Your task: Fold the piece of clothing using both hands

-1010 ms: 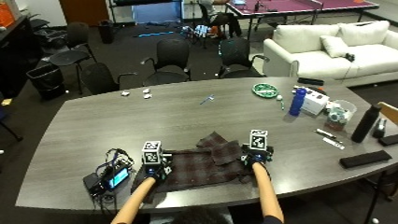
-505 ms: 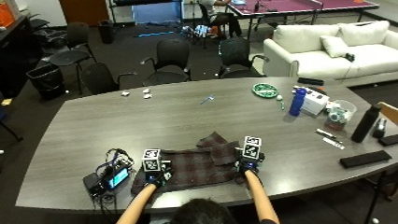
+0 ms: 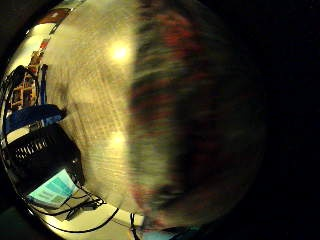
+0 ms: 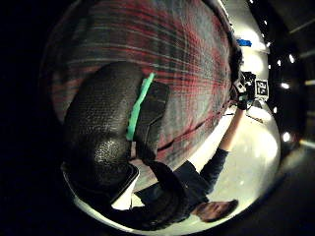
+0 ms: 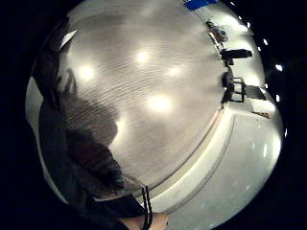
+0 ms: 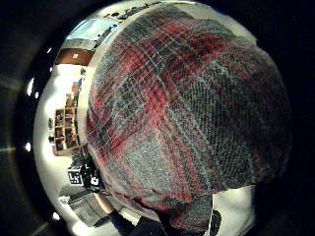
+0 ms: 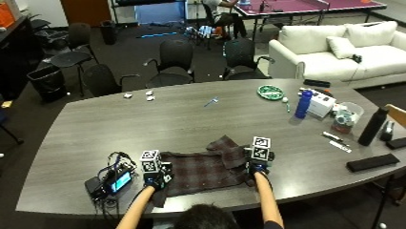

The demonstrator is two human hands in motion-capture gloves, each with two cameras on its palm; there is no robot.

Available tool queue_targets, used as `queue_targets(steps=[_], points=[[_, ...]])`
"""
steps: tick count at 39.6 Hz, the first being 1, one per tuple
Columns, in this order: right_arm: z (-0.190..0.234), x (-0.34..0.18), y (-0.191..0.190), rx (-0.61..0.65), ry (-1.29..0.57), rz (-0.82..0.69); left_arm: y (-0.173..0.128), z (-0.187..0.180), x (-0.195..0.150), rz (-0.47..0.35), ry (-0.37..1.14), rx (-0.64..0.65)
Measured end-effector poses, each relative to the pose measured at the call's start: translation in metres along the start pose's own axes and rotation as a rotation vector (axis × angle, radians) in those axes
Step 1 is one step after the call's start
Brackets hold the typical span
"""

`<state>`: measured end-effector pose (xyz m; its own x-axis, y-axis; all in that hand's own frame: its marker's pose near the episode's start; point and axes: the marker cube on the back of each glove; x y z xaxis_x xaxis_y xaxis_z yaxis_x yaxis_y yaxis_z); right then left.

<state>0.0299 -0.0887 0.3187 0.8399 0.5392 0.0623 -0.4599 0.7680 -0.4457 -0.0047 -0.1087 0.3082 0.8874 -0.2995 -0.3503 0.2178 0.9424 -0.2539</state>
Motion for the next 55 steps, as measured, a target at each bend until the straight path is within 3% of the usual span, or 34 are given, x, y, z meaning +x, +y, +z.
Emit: queue_targets(steps=[16, 21, 27, 33, 40, 44, 46, 50, 55], points=[[-0.05, 0.032, 0.0, 0.01, 0.062, 0.049, -0.008, 0.015, 0.024, 0.092, -0.031, -0.017], [-0.072, 0.033, 0.005, 0.022, 0.116, 0.089, -0.014, 0.016, 0.026, 0.074, -0.04, 0.031], [-0.098, 0.016, -0.026, 0.111, 0.187, 0.108, -0.01, 0.016, 0.029, 0.067, 0.011, 0.015], [-0.159, -0.04, 0.001, 0.195, 0.268, 0.054, -0.013, 0.019, 0.029, 0.094, 0.058, -0.002], [-0.217, -0.14, 0.045, 0.277, 0.355, -0.055, -0.012, 0.013, 0.027, 0.119, 0.194, -0.015], [-0.233, -0.193, 0.071, 0.301, 0.394, -0.117, -0.017, 0.002, 0.029, 0.267, 0.426, 0.0], [-0.234, -0.229, 0.082, 0.314, 0.41, -0.163, -0.015, -0.01, 0.029, 0.323, 0.613, -0.007], [-0.215, -0.302, 0.101, 0.304, 0.436, -0.281, 0.003, -0.053, 0.019, 0.283, 0.862, 0.081], [-0.158, -0.378, 0.109, 0.243, 0.493, -0.342, 0.018, -0.104, -0.009, 0.192, 0.805, 0.387]])
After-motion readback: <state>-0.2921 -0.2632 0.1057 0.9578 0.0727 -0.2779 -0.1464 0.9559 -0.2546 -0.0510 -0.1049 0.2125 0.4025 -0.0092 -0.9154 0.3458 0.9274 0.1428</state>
